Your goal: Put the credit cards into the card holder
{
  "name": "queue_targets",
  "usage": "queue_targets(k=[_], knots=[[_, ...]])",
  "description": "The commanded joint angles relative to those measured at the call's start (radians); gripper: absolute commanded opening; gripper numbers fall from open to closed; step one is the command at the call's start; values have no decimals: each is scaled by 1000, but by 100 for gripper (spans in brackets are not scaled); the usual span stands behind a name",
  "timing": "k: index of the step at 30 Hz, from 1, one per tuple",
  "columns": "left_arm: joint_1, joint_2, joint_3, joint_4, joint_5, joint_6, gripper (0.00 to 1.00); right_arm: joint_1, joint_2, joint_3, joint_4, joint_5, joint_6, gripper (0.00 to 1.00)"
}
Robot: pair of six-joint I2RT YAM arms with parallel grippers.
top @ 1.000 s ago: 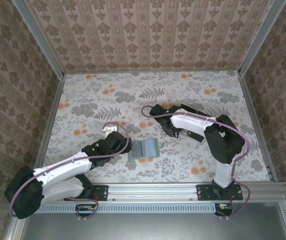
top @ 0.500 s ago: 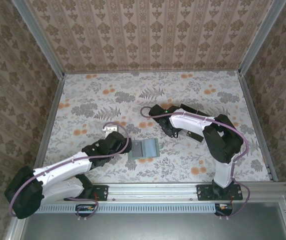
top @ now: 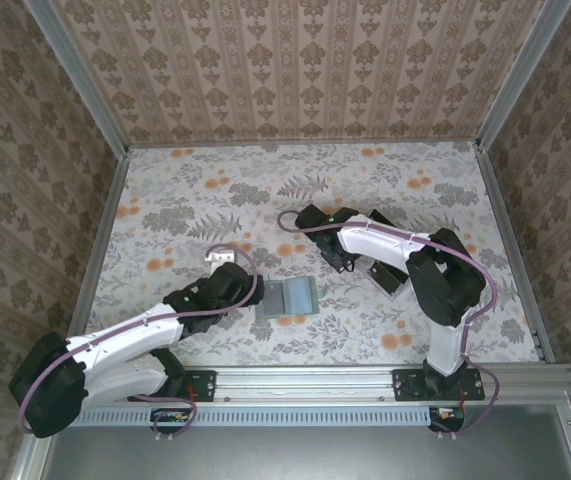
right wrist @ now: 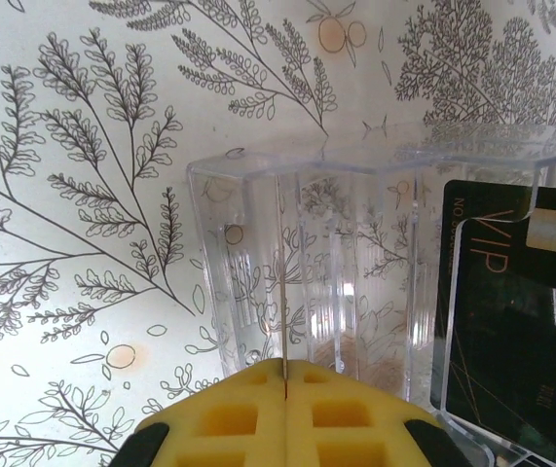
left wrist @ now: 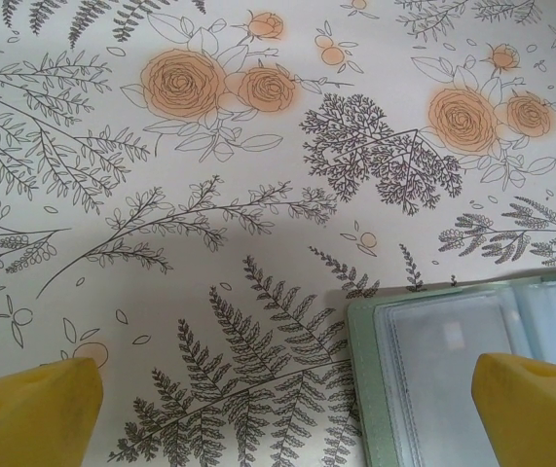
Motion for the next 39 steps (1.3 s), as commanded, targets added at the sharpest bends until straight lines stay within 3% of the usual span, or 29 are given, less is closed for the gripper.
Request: queue_targets(k=[1,8,13,17,23,29,39], knots=[[6,-5,-4,5,11,9,100,3,-30,45,-48,21,-28,0],[7,-13,1,-11,4,24,100,24,-181,95,-82,-62,25,0],[7,-13,12,-33,9,44,100,43,-319,65,-22,-251,128,0],[6,-6,26,-58,29,66,100,45,-443,-85,179,-505,288,0],[-56,31,43,-102,-1,62,100,46,-552,-414,683,-796,598,0],[-120,93,46,-96,-46,26,100,49,-559,-649,1053,-843,768,0],[-153,184,66,-60,-95,6,100,52,-528,-788,1260,-824,850,0]])
